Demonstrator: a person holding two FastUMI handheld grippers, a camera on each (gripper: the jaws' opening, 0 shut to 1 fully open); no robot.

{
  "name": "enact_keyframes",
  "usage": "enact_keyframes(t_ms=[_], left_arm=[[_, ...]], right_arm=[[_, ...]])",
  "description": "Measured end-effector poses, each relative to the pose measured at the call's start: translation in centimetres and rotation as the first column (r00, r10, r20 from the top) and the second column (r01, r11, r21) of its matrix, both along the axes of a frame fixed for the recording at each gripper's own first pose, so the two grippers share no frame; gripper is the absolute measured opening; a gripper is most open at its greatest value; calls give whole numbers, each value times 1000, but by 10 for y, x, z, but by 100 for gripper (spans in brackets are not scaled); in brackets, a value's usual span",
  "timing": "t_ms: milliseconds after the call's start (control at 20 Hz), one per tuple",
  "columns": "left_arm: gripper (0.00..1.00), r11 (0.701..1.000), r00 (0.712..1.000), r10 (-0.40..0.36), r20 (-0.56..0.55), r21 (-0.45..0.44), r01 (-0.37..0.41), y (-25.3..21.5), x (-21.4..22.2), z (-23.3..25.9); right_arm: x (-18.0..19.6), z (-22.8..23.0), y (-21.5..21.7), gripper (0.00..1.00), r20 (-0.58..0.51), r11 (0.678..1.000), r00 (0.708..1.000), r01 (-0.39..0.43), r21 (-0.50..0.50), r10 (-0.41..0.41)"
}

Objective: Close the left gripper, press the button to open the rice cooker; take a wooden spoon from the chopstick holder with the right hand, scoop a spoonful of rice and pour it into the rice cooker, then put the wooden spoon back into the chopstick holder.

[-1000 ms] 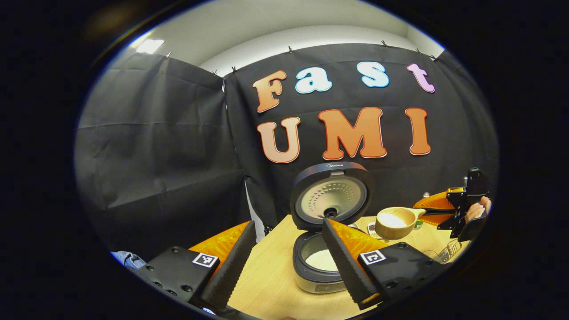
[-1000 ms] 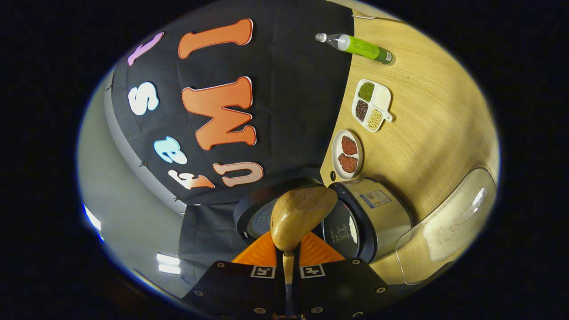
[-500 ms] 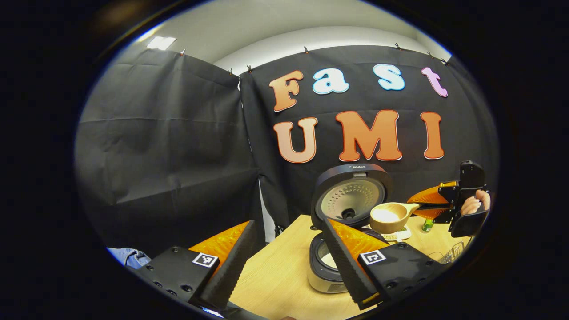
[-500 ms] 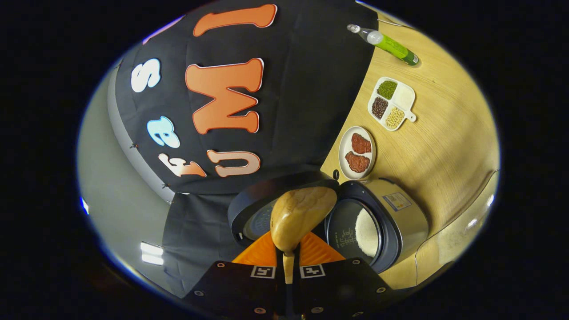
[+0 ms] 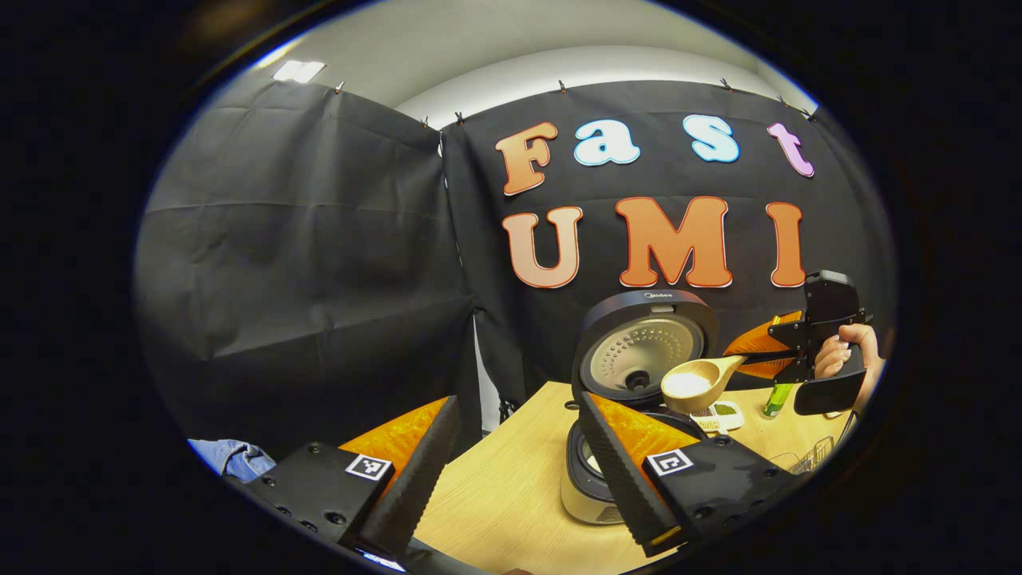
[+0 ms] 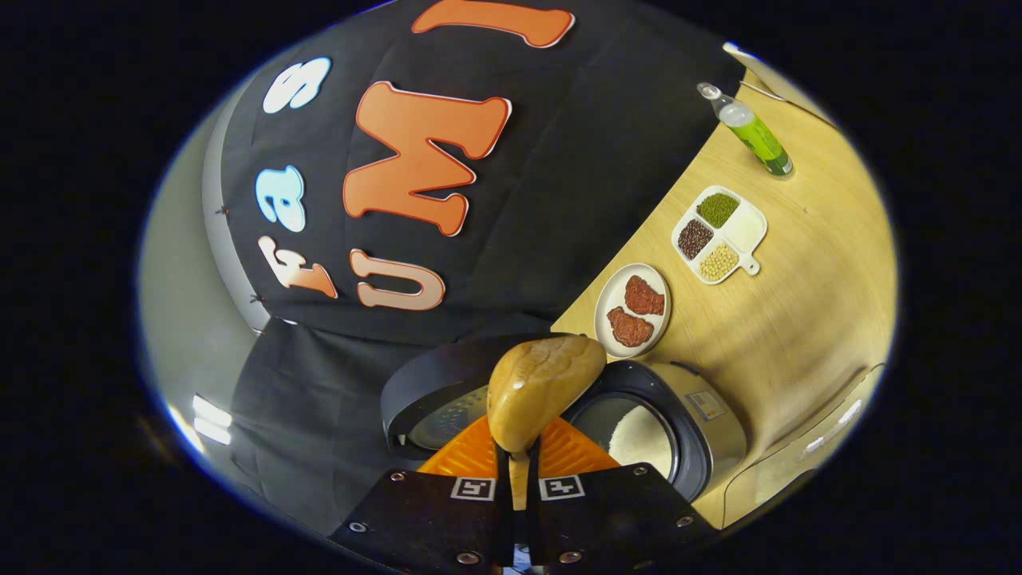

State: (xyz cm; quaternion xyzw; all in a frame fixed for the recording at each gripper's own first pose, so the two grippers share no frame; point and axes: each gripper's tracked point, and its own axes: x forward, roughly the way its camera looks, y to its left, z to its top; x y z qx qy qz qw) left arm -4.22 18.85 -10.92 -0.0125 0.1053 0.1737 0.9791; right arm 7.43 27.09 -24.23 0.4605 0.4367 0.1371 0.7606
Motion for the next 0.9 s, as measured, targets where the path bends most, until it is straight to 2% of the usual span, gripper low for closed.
enact_keyframes(t_ms=[50, 150, 200, 550, 600, 650, 700, 900], left_arm=[[100, 1000, 1000, 0, -5, -2, 0, 1, 0, -2], [100, 1000, 1000, 0, -9, -4, 0, 2, 0, -3], [94, 1000, 1000, 1, -11, -2, -1, 2, -1, -3], [94, 1000, 1000, -3, -16, 14, 3, 4, 1, -5], [100, 1000, 1000, -2, -19, 13, 3, 4, 2, -6], [100, 1000, 1000, -3, -19, 12, 3, 4, 3, -7], [93, 1000, 1000, -3, -20, 13, 3, 4, 3, -7], [93, 999, 1000, -4, -24, 45, 5, 5, 3, -6]], right_arm=[[2, -1, 1, 6, 19, 999, 1000, -13, -40, 14], [3, -2, 4, 6, 56, 994, 997, -37, -104, 43], [3, -1, 5, 6, 71, 991, 996, -47, -129, 57], [7, -6, 11, 6, 159, 946, 974, -109, -306, 164], [5, -7, 12, 6, 164, 939, 970, -117, -323, 177], [6, -9, 13, 6, 171, 932, 967, -123, -341, 190], [5, -10, 13, 6, 176, 926, 964, -128, -355, 201], [3, -17, 13, 6, 183, 896, 951, -155, -416, 249]])
